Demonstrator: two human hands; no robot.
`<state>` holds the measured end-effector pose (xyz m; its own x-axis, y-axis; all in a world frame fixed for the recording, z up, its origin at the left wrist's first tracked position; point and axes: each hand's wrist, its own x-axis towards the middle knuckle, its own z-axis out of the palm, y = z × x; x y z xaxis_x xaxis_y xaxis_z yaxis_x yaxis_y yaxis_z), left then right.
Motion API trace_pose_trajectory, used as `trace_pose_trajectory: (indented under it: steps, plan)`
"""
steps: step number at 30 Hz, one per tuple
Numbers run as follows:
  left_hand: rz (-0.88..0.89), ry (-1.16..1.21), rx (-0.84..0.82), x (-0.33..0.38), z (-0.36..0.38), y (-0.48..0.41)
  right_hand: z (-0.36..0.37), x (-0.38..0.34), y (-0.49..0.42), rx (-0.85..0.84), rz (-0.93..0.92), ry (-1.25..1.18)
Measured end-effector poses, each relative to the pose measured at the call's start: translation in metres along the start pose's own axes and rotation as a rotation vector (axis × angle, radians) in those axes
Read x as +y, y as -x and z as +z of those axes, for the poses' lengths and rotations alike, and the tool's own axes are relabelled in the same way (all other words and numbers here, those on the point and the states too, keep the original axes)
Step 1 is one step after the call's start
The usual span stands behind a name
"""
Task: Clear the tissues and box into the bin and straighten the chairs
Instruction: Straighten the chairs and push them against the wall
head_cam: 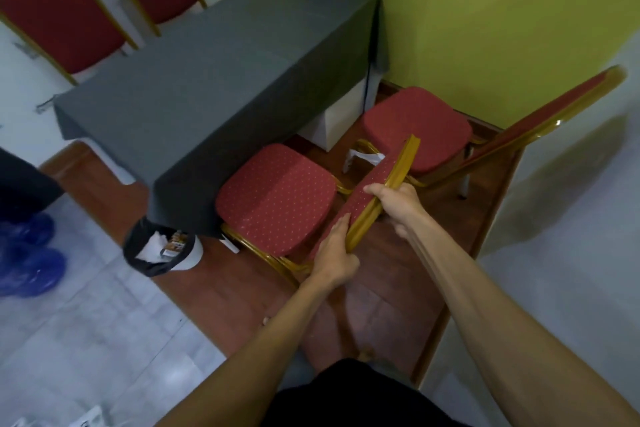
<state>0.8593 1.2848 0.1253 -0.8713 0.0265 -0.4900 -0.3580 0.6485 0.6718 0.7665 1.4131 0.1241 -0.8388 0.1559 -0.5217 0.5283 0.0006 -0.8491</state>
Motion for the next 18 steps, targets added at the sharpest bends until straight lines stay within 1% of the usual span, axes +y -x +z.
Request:
trace_pose_trajectory:
  steps: [7, 12, 14, 16, 18]
  plan:
    - [0.004, -0.029, -0.002, -0.010, -0.008, 0.003, 0.007, 0.003, 0.002, -0.032, 0.038, 0.053]
    - [-0.002, -0.043, -0.034, -0.010, -0.010, -0.001, -0.004, 0.000, 0.003, -0.123, 0.035, 0.095]
    - [-0.020, -0.035, -0.059, -0.007, -0.015, -0.002, -0.009, -0.006, 0.005, -0.187, 0.061, 0.102]
    - [-0.019, -0.033, -0.083, 0.000, -0.025, -0.006, -0.018, -0.015, 0.004, -0.242, 0.117, 0.074]
    - [0.017, -0.029, -0.105, 0.013, -0.036, -0.010, -0.032, -0.028, 0.000, -0.217, 0.134, 0.025]
